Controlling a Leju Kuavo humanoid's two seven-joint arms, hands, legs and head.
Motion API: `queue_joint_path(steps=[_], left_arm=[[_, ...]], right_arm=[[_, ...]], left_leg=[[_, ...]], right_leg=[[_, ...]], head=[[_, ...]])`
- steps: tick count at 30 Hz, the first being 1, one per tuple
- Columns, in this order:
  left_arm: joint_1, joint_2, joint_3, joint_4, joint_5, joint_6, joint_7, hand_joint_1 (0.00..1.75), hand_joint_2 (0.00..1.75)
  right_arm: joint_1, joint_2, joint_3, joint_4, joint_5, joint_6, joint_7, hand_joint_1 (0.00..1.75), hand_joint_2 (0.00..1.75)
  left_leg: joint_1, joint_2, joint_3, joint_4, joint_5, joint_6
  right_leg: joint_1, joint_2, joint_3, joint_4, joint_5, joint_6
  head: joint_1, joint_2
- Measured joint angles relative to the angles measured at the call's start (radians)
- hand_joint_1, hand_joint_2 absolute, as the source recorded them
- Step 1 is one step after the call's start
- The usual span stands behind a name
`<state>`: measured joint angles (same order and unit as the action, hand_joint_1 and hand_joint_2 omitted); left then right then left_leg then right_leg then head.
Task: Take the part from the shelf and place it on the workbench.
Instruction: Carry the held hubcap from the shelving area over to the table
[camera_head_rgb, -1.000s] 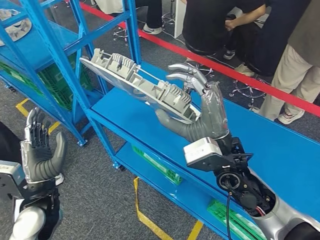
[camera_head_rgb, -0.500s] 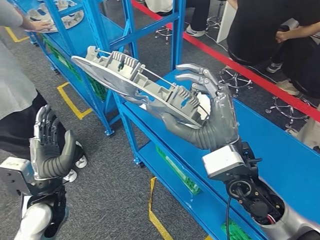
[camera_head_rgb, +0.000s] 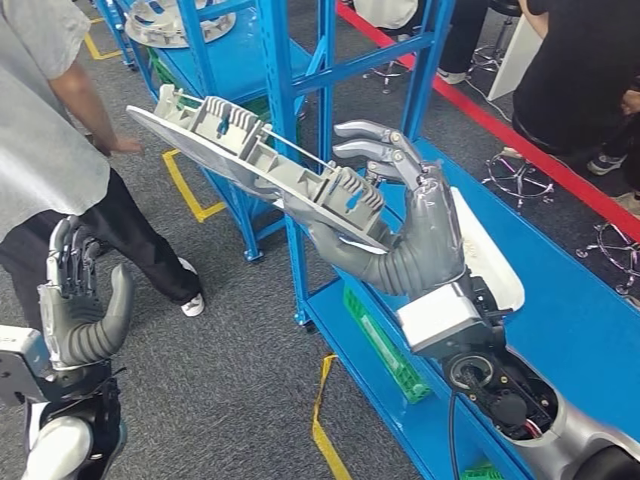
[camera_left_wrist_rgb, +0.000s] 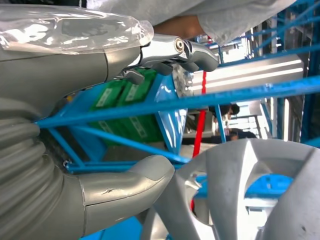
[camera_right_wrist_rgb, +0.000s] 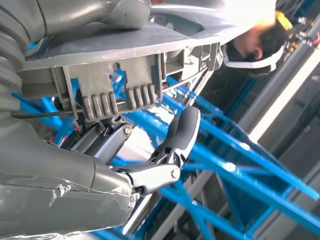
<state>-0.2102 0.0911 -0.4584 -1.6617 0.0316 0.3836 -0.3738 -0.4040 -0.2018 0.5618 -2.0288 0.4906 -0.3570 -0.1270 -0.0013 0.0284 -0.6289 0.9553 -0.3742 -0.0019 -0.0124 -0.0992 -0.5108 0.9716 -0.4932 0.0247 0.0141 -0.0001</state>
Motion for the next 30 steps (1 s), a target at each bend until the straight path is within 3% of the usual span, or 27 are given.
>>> queue_joint_path(steps=[1,3,5,6,7,8,10,12,14,15,17,18,19,21,22,23,25,27,30], left_arm=[[-0.001,-0.001,0.0,-0.001,0.0,0.0,0.0,0.0,1.75],[-0.003,-0.004,0.0,-0.004,-0.001,0.0,0.0,0.0,1.75],[-0.004,-0.007,0.0,-0.004,-0.002,0.0,0.0,0.0,1.75],[-0.003,-0.008,0.0,-0.004,-0.002,0.0,0.001,0.0,1.75],[-0.003,-0.008,0.0,-0.004,-0.002,0.001,0.002,0.0,1.75],[-0.003,-0.009,0.0,-0.004,-0.003,0.002,0.002,0.0,1.75],[-0.004,-0.011,0.0,-0.004,-0.003,0.004,0.003,0.0,1.75],[-0.005,-0.012,0.0,-0.004,-0.004,0.004,0.004,0.0,1.75],[-0.004,-0.012,0.0,-0.004,-0.006,0.007,0.004,0.0,1.75],[-0.004,-0.011,0.0,-0.004,-0.007,0.008,0.004,0.0,1.75],[-0.008,-0.011,0.0,-0.004,-0.009,0.009,0.003,0.0,1.75],[-0.009,-0.011,0.0,-0.004,-0.009,0.009,0.002,0.0,1.75],[-0.011,-0.011,0.0,-0.004,-0.01,0.008,0.002,0.0,1.75],[-0.01,-0.011,0.0,-0.004,-0.01,0.006,0.002,0.0,1.75],[-0.009,-0.011,0.0,-0.004,-0.01,0.005,0.002,0.0,1.75],[-0.009,-0.011,-0.001,-0.004,-0.01,0.005,0.002,0.0,1.75],[-0.011,-0.011,-0.001,-0.004,-0.01,0.004,0.002,0.0,1.75],[-0.015,-0.013,-0.001,-0.004,-0.01,0.003,0.0,0.0,1.75],[-0.018,-0.014,-0.001,-0.004,-0.011,0.002,-0.001,0.0,1.75]], right_arm=[[0.0,0.0,0.0,-0.001,-0.002,0.0,0.001,1.75,1.75],[0.001,0.0,0.0,-0.002,-0.004,0.0,0.001,1.75,1.75],[0.002,0.0,-0.001,-0.004,-0.005,0.0,0.002,1.75,1.75],[0.004,0.0,-0.001,-0.004,-0.005,0.001,0.003,1.75,1.75],[0.005,0.0,-0.001,-0.004,-0.005,0.001,0.004,1.75,1.75],[0.005,0.0,-0.001,-0.004,-0.005,0.001,0.004,1.75,1.75],[0.005,0.0,-0.002,-0.004,-0.005,0.001,0.004,1.75,1.75],[0.005,0.0,-0.002,-0.004,-0.005,0.002,0.003,1.75,1.75],[0.004,0.0,-0.002,-0.004,-0.005,0.003,0.001,1.75,1.75],[0.005,0.0,-0.002,-0.004,-0.005,0.004,0.001,1.75,1.75],[0.005,0.0,-0.002,-0.004,-0.005,0.004,-0.004,1.75,1.75],[0.005,0.0,-0.003,-0.004,-0.006,0.004,-0.006,1.75,1.75],[0.005,0.0,-0.003,-0.004,-0.007,0.004,-0.009,1.75,1.75],[0.006,0.0,-0.004,-0.004,-0.009,0.003,-0.011,1.75,1.75],[0.006,0.0,-0.004,-0.004,-0.009,0.003,-0.011,1.75,1.75],[0.006,0.0,-0.004,-0.004,-0.009,0.003,-0.011,1.75,1.75],[0.006,0.0,-0.004,-0.004,-0.009,0.003,-0.011,1.75,1.75],[0.005,0.0,-0.005,-0.004,-0.011,0.004,-0.011,1.75,1.75],[0.005,0.0,-0.006,-0.003,-0.018,0.004,-0.012,1.75,1.75]], left_leg=[[0.002,-0.01,0.005,-0.004,0.0,0.007],[0.004,-0.03,0.014,-0.007,-0.002,0.017],[0.003,-0.053,0.017,-0.006,-0.004,0.023],[0.002,-0.066,0.018,-0.006,-0.005,0.023],[0.001,-0.081,0.019,-0.004,-0.006,0.023],[0.001,-0.096,0.021,-0.003,-0.008,0.021],[0.001,-0.122,0.021,0.003,-0.011,0.016],[0.003,-0.144,0.012,0.008,-0.01,0.006],[0.007,-0.167,0.004,0.007,-0.004,-0.006],[0.007,-0.16,0.0,0.011,-0.006,-0.012],[0.004,-0.11,-0.028,0.067,-0.039,-0.02],[0.003,-0.076,-0.058,0.127,-0.069,-0.024],[0.005,-0.057,-0.094,0.198,-0.099,-0.028],[0.01,-0.043,-0.148,0.296,-0.125,-0.033],[0.012,-0.04,-0.147,0.292,-0.113,-0.035],[0.013,-0.034,-0.125,0.246,-0.085,-0.035],[0.009,0.003,-0.046,0.099,-0.025,-0.031],[0.002,0.03,0.0,0.011,-0.002,-0.019],[-0.002,0.006,0.006,-0.001,-0.004,-0.001]], right_leg=[[-0.003,0.018,-0.009,0.025,-0.018,0.003],[-0.006,0.071,-0.062,0.142,-0.075,0.005],[-0.005,0.093,-0.135,0.277,-0.118,0.005],[-0.005,0.096,-0.155,0.304,-0.114,0.005],[-0.005,0.098,-0.156,0.288,-0.089,0.003],[-0.006,0.104,-0.14,0.235,-0.048,0.001],[-0.011,0.147,-0.089,0.098,0.026,-0.004],[-0.013,0.182,-0.056,0.026,0.044,-0.007],[-0.011,0.169,-0.045,0.014,0.041,-0.011],[-0.011,0.157,-0.042,0.009,0.044,-0.016],[-0.014,0.13,-0.036,-0.001,0.049,-0.027],[-0.011,0.116,-0.034,-0.003,0.049,-0.031],[-0.009,0.102,-0.035,-0.004,0.049,-0.034],[-0.007,0.074,-0.035,-0.004,0.046,-0.035],[-0.007,0.061,-0.035,-0.004,0.045,-0.035],[-0.007,0.049,-0.033,-0.004,0.044,-0.034],[-0.004,0.029,-0.029,-0.004,0.038,-0.028],[0.001,0.013,-0.024,-0.003,0.032,-0.018],[0.0,-0.003,-0.016,-0.003,0.02,-0.002]], head=[[0.002,0.0],[0.013,0.0],[0.023,0.0],[0.025,0.0],[0.027,0.0],[0.03,0.0],[0.038,0.0],[0.039,0.0],[0.037,0.0],[0.036,0.0],[0.025,0.0],[0.018,0.0],[0.01,0.0],[0.002,0.0],[-0.002,0.0],[-0.005,0.0],[-0.01,0.0],[-0.009,0.0],[-0.004,0.0]])
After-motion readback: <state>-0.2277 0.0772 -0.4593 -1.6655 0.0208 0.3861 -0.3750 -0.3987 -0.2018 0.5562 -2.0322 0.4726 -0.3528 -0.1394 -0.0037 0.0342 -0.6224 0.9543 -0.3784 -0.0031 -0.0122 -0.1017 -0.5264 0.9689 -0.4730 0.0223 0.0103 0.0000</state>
